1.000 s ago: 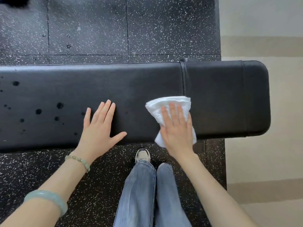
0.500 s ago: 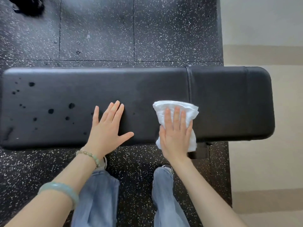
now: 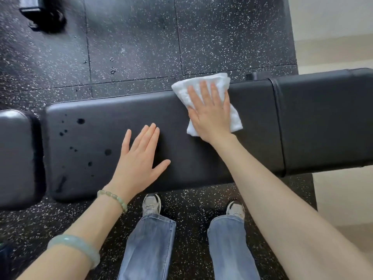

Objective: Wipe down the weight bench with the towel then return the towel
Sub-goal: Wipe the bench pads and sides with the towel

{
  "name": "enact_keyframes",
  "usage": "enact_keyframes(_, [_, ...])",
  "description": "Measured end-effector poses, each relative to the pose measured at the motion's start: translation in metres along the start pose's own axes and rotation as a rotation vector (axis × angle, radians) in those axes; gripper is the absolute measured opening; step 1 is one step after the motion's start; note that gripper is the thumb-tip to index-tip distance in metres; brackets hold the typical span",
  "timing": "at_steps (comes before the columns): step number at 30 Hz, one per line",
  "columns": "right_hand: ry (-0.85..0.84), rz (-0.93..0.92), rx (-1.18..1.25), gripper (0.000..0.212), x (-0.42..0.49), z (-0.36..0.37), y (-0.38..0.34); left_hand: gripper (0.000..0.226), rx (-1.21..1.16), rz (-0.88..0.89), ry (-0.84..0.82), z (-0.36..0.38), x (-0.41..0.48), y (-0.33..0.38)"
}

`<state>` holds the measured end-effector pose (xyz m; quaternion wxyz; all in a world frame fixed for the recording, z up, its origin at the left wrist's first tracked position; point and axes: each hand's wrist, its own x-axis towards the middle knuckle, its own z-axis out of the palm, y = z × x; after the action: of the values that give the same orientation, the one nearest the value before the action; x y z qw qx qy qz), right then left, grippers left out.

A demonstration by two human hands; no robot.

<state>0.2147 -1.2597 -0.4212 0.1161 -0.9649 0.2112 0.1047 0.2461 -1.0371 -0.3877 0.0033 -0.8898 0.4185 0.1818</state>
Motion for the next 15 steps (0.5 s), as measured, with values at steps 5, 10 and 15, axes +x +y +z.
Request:
enact_keyframes(5, [0.101, -0.043, 0.03, 0.054, -0.038, 0.016, -0.009, 0.077, -0.062, -0.041, 0.004, 0.004, 0.007, 0.007])
enact_keyframes(10, [0.056, -0.16, -0.013, 0.056, -0.113, 0.034, 0.004, 0.071, -0.09, -0.064, 0.01, 0.001, 0.008, 0.009])
enact_keyframes(15, [0.085, -0.007, -0.028, 0.055, -0.059, 0.019, 0.039, 0.064, -0.05, -0.042, 0.018, 0.002, 0.007, -0.003])
